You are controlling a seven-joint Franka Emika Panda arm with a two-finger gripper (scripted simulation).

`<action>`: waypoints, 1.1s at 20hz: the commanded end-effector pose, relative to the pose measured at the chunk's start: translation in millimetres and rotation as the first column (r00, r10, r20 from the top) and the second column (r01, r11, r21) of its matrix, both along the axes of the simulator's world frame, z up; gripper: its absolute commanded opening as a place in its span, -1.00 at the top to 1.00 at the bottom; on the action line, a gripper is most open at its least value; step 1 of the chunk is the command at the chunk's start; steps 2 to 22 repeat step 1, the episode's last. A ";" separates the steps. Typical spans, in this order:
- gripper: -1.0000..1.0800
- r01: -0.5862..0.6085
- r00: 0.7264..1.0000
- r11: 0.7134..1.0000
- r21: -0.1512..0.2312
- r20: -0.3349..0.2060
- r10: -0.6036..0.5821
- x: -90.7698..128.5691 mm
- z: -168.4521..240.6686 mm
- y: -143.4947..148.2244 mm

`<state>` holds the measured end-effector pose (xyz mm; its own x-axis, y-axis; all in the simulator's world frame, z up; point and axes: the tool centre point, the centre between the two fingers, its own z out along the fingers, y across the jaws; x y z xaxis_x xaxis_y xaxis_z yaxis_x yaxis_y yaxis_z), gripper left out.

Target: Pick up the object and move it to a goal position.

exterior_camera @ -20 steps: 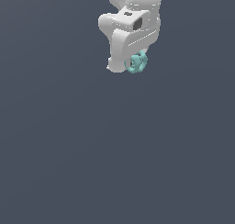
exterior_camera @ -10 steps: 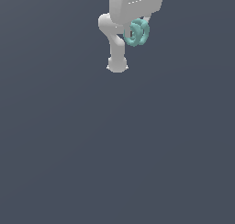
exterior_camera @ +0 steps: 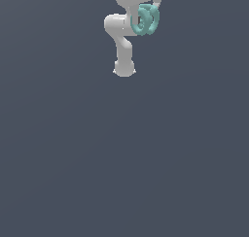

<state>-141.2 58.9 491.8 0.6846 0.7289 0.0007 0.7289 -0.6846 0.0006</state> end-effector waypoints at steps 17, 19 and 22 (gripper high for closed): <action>1.00 0.000 1.000 1.000 0.000 -0.001 0.000 -0.3 1.7 -0.1; 1.00 0.000 1.000 1.000 0.000 -0.001 0.000 -0.3 1.7 -0.1; 1.00 0.000 1.000 1.000 0.000 -0.001 0.000 -0.3 1.7 -0.1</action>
